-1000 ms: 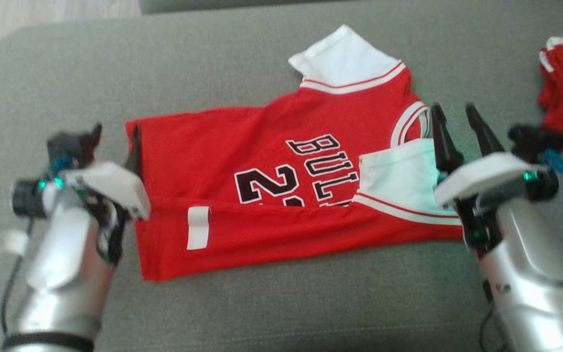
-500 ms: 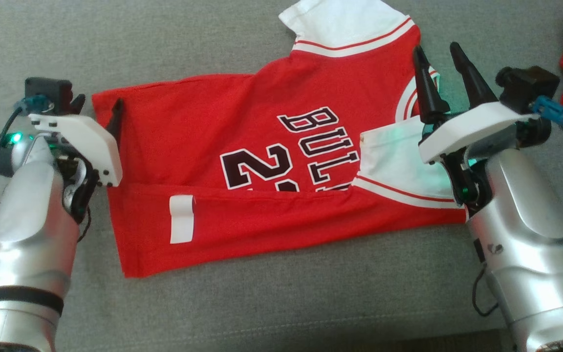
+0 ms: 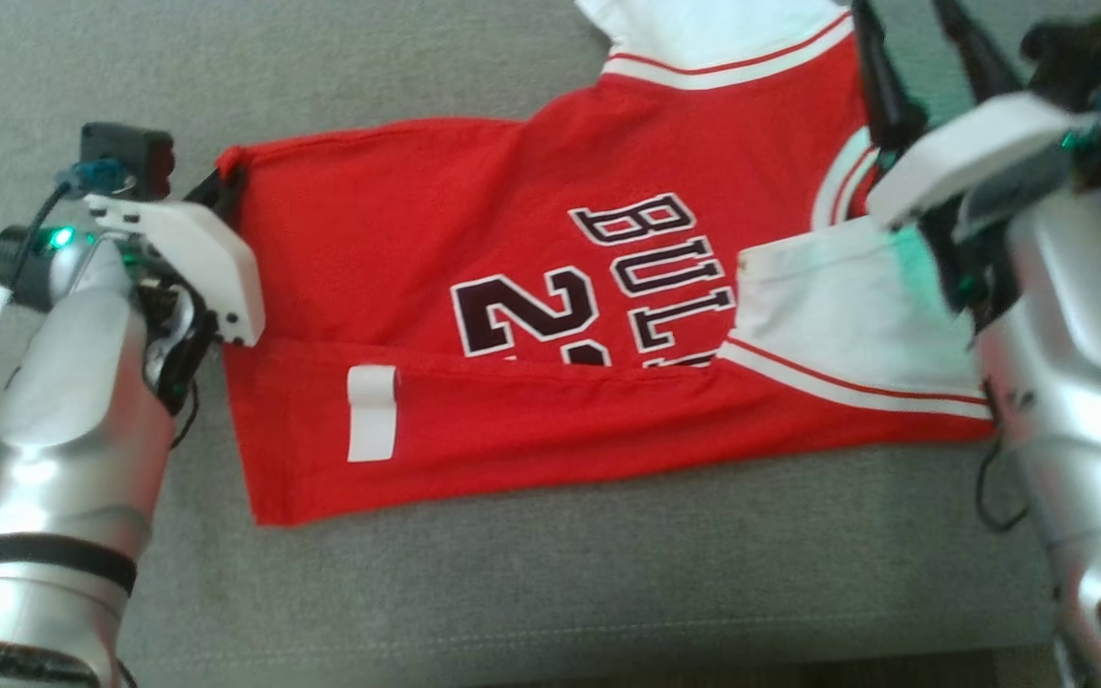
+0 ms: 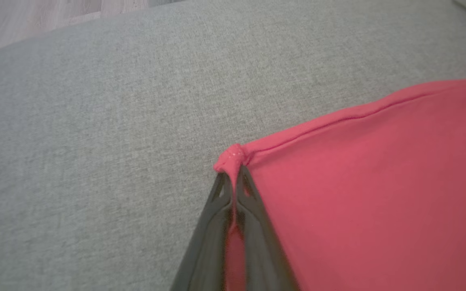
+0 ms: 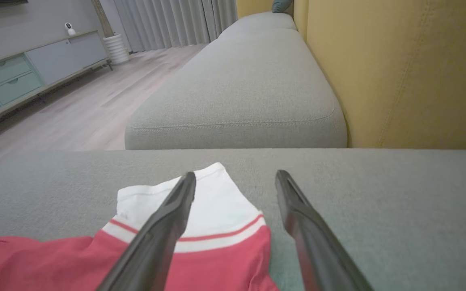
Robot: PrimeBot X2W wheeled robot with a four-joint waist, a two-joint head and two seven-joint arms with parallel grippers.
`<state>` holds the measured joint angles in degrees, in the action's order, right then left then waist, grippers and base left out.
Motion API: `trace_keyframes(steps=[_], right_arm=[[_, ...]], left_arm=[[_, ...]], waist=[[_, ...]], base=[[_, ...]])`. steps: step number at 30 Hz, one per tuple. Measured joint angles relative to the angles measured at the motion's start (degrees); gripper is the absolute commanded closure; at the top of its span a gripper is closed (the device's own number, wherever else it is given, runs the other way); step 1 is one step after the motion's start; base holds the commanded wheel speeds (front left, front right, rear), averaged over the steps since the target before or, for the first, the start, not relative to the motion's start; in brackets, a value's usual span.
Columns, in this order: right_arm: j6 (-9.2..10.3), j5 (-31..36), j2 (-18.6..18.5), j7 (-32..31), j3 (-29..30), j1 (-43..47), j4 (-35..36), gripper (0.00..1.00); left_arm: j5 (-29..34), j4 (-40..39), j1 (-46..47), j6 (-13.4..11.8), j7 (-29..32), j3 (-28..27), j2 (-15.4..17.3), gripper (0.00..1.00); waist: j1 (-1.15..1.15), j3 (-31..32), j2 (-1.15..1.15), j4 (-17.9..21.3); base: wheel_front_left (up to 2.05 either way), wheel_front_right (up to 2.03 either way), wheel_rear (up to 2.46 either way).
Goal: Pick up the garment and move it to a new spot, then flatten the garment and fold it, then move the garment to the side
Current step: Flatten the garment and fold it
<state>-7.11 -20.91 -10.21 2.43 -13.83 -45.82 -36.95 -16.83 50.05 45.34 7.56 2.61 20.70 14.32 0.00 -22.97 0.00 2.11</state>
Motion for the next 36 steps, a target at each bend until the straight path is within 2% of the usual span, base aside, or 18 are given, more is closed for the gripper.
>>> trace_keyframes(steps=[10,19,29,30,31,32,33,36], right_arm=[[0.0,2.7,-3.5,-8.1,1.6,-11.9,-9.4,0.0],[0.0,7.2,-5.1,-11.7,1.8,-19.4,-19.0,0.0],[0.0,11.8,-7.0,-14.4,0.7,-25.4,-25.6,0.0],[0.0,12.0,-7.0,-14.6,0.5,-26.0,-25.9,0.09],[0.0,12.0,-7.0,-14.6,0.0,-26.3,-26.2,0.55],[-0.01,12.0,-7.0,-14.6,-0.5,-26.5,-26.3,0.87],[-0.01,12.0,-7.1,-14.6,-0.9,-26.5,-26.5,1.0],[-0.01,11.9,-7.1,-14.5,-0.9,-26.5,-27.1,1.0]], left_arm=[[-2.4,-1.7,2.4,0.0,-3.8,4.8,-2.7,1.0],[-3.5,-0.6,5.7,0.0,-7.5,8.7,-6.3,1.0],[-5.1,1.5,9.7,0.1,-10.9,11.9,-8.8,1.0],[-5.1,1.9,10.1,0.4,-11.1,12.0,-8.9,1.0],[-5.2,2.3,10.4,0.5,-11.3,12.1,-8.9,1.0],[-5.3,2.8,10.7,0.5,-11.4,12.2,-9.0,1.0],[-5.5,3.2,10.9,0.5,-11.7,12.3,-9.1,1.0],[-5.7,4.3,11.5,0.5,-12.3,12.5,-9.1,1.0]], waist=[[0.0,-3.1,0.0,-5.5],[0.0,-6.7,0.0,-11.0],[0.0,-10.3,0.0,-14.5],[0.0,-10.4,0.0,-14.5],[0.0,-10.4,0.0,-14.5],[0.0,-10.4,0.0,-14.5],[-0.01,-10.4,0.0,-14.5],[0.0,-10.3,0.0,-14.2]], base=[[0.0,0.0,0.0],[0.0,0.0,0.0],[0.0,0.0,0.0],[0.0,0.0,0.0],[0.0,0.0,0.0],[0.0,0.0,0.0],[0.0,0.0,0.0],[0.0,0.0,0.0]])
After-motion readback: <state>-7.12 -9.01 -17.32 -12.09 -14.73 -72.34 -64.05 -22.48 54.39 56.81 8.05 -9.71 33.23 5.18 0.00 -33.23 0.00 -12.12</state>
